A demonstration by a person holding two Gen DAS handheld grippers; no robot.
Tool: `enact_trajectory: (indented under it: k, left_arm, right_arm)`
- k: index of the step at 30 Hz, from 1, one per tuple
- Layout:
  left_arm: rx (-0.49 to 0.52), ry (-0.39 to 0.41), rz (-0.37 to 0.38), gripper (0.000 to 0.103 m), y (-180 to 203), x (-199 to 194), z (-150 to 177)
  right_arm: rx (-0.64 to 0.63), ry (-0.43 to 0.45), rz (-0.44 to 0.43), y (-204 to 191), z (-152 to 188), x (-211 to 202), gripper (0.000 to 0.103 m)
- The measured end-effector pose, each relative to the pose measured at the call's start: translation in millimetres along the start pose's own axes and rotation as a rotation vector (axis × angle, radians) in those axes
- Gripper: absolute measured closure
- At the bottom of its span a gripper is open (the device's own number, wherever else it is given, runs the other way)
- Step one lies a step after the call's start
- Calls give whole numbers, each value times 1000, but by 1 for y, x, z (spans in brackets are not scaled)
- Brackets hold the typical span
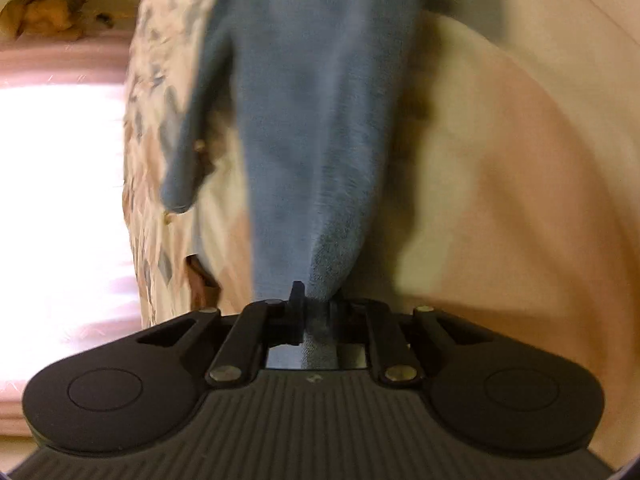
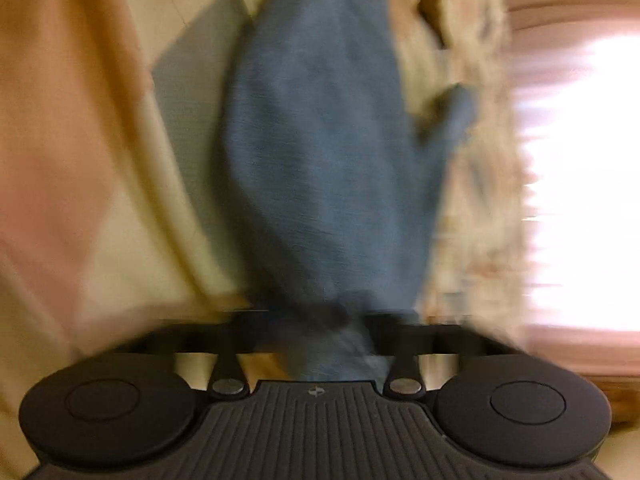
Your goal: Fold clothes
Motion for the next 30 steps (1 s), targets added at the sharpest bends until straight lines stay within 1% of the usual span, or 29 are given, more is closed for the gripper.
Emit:
enact_trajectory:
  k: [1, 2, 4, 5, 7, 10, 12, 13, 14, 15, 16, 17, 18, 19, 21, 22, 23, 25, 26, 28, 29, 30]
  left_arm:
    - [-56, -3, -3, 93, -25, 11, 1]
    - [-124, -7, -8, 93, -54, 11, -2]
    - [-232, -5, -38, 93, -113, 11, -12]
    - [-279, 2, -63, 93, -147, 12, -20]
    - [-346, 35, -128, 93, -216, 20, -42]
    - [-403, 86, -229, 92, -309, 45, -84]
    - [-465, 90, -247, 86, -359, 70, -120]
    - [-505, 81, -223, 78, -378, 84, -135]
    - [-561, 63, -183, 68, -395, 99, -147]
    - [-629, 47, -142, 63, -409, 110, -153]
    - [-693, 39, -93, 56, -418, 117, -156]
    - [-759, 30, -36, 55, -423, 123, -156]
    - [-828, 18, 29, 55, -424, 128, -153]
    - [-886, 3, 94, 55, -418, 132, -149]
    - [-969, -33, 212, 55, -389, 138, -134]
    - [-976, -47, 242, 55, -363, 136, -126]
    - [-948, -60, 256, 55, -335, 128, -122]
    - [-850, -82, 280, 55, -276, 113, -120]
    - [-792, -84, 293, 55, -247, 107, -122]
    - [-650, -71, 310, 55, -200, 99, -134]
    - [-554, -58, 291, 54, -180, 93, -139]
    - [-439, -37, 248, 54, -161, 89, -143]
  right_arm:
    - [75, 21, -35, 11, 1, -4, 100]
    - [149, 45, -53, 29, 3, -11, 100]
    - [282, 92, -29, 73, 8, -28, 100]
    - [360, 107, -15, 101, 14, -35, 100]
    - [493, 121, 46, 166, 30, -40, 100]
    - [638, 139, 128, 255, 56, -27, 100]
    - [718, 139, 184, 310, 71, -4, 98]
    - [763, 131, 216, 335, 79, 10, 87]
    - [826, 102, 245, 355, 89, 26, 77]
    - [893, 57, 252, 372, 99, 40, 45]
    - [962, 21, 259, 387, 110, 52, 33]
    - [1040, 37, 261, 397, 118, 53, 34]
    - [1123, 83, 245, 402, 126, 48, 32]
    - [1189, 111, 222, 403, 133, 43, 30]
    - [1292, 128, 170, 386, 155, 33, 30]
    - [1331, 126, 142, 374, 166, 28, 30]
    - [1358, 109, 109, 357, 178, 24, 30]
    - [1384, 49, 36, 316, 201, 17, 31]
    - [1382, 6, -5, 289, 206, 13, 31]
    - [1340, -71, -100, 234, 205, 3, 33]
    - [1294, -99, -142, 208, 200, -3, 34]
    - [1240, -118, -176, 185, 191, -8, 34]
Point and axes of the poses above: each gripper's, at about its wrist camera, not at the fingertips, and x roughly the way its jaws point, y to its right, z to its underside, the point moved 10 cm from there along x, roughly the way its jaws point, and after that the axes turned 3 degrees about -y, right-handed, at the moved point
